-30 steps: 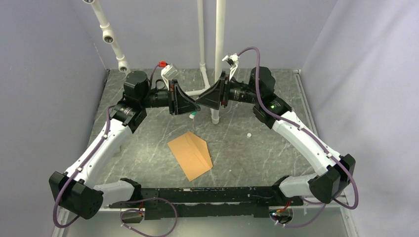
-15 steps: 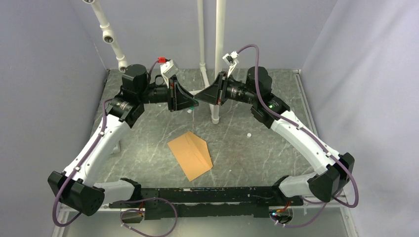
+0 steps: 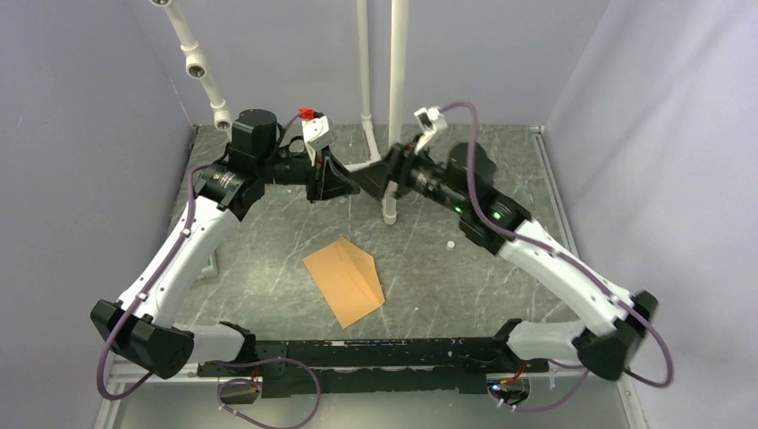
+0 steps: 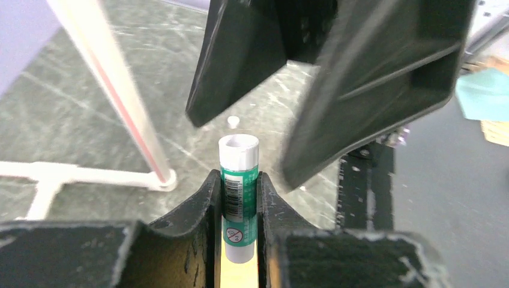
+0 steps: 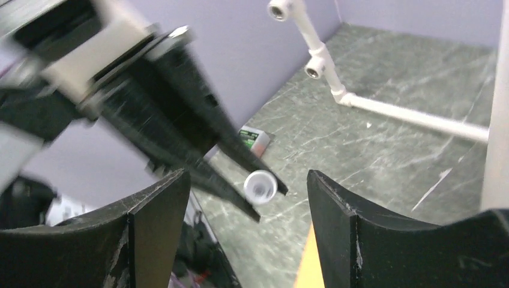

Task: Place the letter into the envelope and seal it

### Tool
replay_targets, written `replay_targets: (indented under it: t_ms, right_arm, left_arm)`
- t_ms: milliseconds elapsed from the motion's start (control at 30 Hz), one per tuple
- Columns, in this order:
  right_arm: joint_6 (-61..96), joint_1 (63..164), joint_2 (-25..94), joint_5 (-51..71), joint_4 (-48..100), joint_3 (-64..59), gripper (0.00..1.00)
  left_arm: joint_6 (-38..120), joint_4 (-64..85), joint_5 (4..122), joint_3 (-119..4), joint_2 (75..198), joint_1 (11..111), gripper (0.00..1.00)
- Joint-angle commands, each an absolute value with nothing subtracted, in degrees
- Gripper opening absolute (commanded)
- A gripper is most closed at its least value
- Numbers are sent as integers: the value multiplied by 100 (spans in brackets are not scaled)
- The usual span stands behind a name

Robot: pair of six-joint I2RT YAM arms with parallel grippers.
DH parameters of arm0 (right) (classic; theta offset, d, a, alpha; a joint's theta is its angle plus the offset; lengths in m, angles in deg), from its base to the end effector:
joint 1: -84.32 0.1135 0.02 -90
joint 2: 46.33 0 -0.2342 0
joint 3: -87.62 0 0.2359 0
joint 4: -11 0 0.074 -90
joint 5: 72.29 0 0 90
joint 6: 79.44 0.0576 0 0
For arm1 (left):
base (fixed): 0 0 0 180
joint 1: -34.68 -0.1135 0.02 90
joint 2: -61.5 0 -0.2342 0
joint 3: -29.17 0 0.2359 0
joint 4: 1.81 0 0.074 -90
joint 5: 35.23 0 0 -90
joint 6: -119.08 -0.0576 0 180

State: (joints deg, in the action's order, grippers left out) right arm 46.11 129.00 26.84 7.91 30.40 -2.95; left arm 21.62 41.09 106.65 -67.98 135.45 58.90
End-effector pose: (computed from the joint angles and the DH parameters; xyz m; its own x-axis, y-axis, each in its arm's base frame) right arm 0.2121 0.2235 0.4036 -0.4934 0.3179 -0.8097 -0.6477 0.4870 0.5859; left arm 0.2324 -0.1542 0.3946 -0.1842 0.1708 -0.9679 0.9608 0.2390 -0.1407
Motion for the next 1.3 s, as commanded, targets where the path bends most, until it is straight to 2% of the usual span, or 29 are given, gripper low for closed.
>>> replay_targets:
  t_ms: [0, 167, 300, 400, 600, 700, 800, 1100, 1200, 1267]
  right_arm:
    - [2410, 12936, 1403, -463, 1850, 365, 76]
    - [569, 12918, 1054, -1848, 2893, 153, 72]
    - [-277, 12923, 1514, -2863, 4013, -629, 63]
    - [-651, 12929, 1867, -3354, 4491, -1023, 60]
    - [-559, 12932, 2287, -4085, 4315, -1332, 57]
    - [-363, 12940, 2364, -4253, 4068, -1303, 46]
    - [-176, 12940, 2317, -4308, 3760, -1160, 40]
    - [171, 12940, 2350, -4424, 3402, -1035, 37]
    - [170, 12940, 2386, -4526, 3440, -1071, 31]
    - [185, 12940, 2434, -4563, 3503, -1127, 21]
  left_arm:
    - [2212, 4426, 11951, -7062, 13402, 5928, 3]
    - [3200, 3822, 13105, -6842, 13193, 5937, 2]
    - [4191, 2701, 13686, -6437, 13007, 5954, 3]
    - [4347, 2561, 13869, -6361, 12960, 5977, 2]
    - [3821, 3233, 14045, -6535, 12948, 6016, 2]
    - [3573, 3515, 14053, -6595, 12961, 6019, 2]
    - [3329, 3762, 14000, -6671, 12983, 6021, 3]
    - [2589, 4482, 13787, -6950, 13118, 6016, 2]
    - [2565, 4492, 13736, -6980, 13135, 6015, 2]
    - [2570, 4484, 13690, -6994, 13146, 6016, 2]
